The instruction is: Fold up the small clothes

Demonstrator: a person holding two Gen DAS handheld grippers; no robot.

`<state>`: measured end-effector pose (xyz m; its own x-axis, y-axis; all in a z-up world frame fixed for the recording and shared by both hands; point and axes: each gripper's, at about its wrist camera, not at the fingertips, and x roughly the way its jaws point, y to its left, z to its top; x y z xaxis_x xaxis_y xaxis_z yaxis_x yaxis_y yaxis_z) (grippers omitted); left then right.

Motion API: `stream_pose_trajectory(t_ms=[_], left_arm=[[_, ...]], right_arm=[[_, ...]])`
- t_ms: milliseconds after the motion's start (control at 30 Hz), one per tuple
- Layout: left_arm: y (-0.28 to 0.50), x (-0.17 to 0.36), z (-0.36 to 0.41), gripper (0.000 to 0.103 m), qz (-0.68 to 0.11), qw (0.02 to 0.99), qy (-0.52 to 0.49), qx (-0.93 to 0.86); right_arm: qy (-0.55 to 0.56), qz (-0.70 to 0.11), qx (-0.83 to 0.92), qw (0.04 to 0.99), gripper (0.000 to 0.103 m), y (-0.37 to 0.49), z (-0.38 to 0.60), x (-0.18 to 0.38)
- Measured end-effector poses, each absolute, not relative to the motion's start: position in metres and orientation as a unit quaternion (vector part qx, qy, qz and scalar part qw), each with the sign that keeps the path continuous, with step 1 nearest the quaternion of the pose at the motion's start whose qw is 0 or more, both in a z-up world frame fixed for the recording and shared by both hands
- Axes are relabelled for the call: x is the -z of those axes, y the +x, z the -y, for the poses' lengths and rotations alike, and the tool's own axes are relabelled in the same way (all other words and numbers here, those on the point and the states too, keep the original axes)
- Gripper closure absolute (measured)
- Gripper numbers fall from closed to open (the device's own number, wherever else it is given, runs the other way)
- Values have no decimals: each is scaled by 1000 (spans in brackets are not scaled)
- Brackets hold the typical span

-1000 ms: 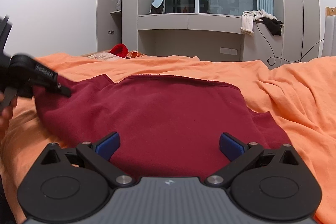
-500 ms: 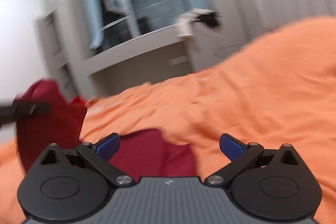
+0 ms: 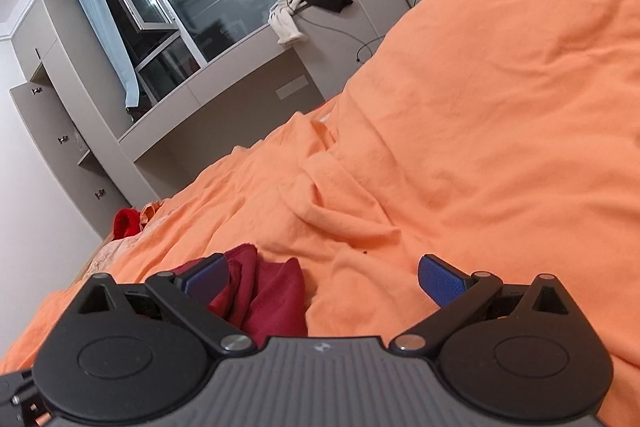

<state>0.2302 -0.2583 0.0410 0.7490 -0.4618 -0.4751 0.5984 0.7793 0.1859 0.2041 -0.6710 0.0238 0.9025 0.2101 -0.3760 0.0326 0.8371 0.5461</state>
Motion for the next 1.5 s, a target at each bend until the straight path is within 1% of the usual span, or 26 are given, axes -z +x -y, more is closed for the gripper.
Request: stream_pose_trajectory(t_ms=[33, 100, 133, 267, 367, 533, 567, 600, 733, 800, 867, 1133, 1367, 1433, 1500], left_arm=[[227, -40, 258, 54, -207, 918, 165, 295], [225, -42, 258, 30, -206, 917, 163, 301], [222, -42, 258, 27, -203, 917, 163, 302], [216, -45, 261, 24, -191, 917, 178, 301], [211, -46, 261, 19, -180, 917, 195, 297], [208, -45, 258, 19, -176, 917, 217, 284], [207, -45, 256, 22, -176, 918, 219, 281], [208, -45, 255, 32, -178, 918, 221, 276], [209, -45, 250, 54, -182, 917, 227, 273], [206, -47, 247, 75, -177, 917, 227, 277], [205, -48, 244, 83, -171, 919, 217, 280], [204, -57, 205, 85, -137, 947, 103, 272], [199, -53, 209, 85, -140, 943, 111, 282], [197, -49, 211, 85, -141, 941, 117, 285], [194, -46, 212, 85, -141, 939, 123, 289]], right_arm=[[284, -219, -53, 932, 0, 205, 670, -23], [294, -230, -69, 925, 0, 209, 667, -20], [300, -237, -81, 920, 0, 212, 666, -18], [322, -262, -120, 902, 0, 221, 660, -12], [336, -274, -139, 890, 0, 229, 654, -9], [362, -277, -156, 876, 0, 239, 647, -7], [369, -280, -162, 871, 0, 242, 646, -6], [376, -284, -167, 866, 0, 245, 644, -5], [406, -312, -168, 842, 0, 252, 640, 0], [423, -303, -182, 834, 0, 251, 641, -1], [430, -292, -193, 832, 0, 250, 643, -4], [459, -293, -251, 800, 0, 254, 635, -6], [539, -309, -292, 727, 0, 277, 617, 23], [546, -306, -286, 726, 4, 283, 612, 25], [544, -301, -279, 732, 16, 288, 608, 26]])
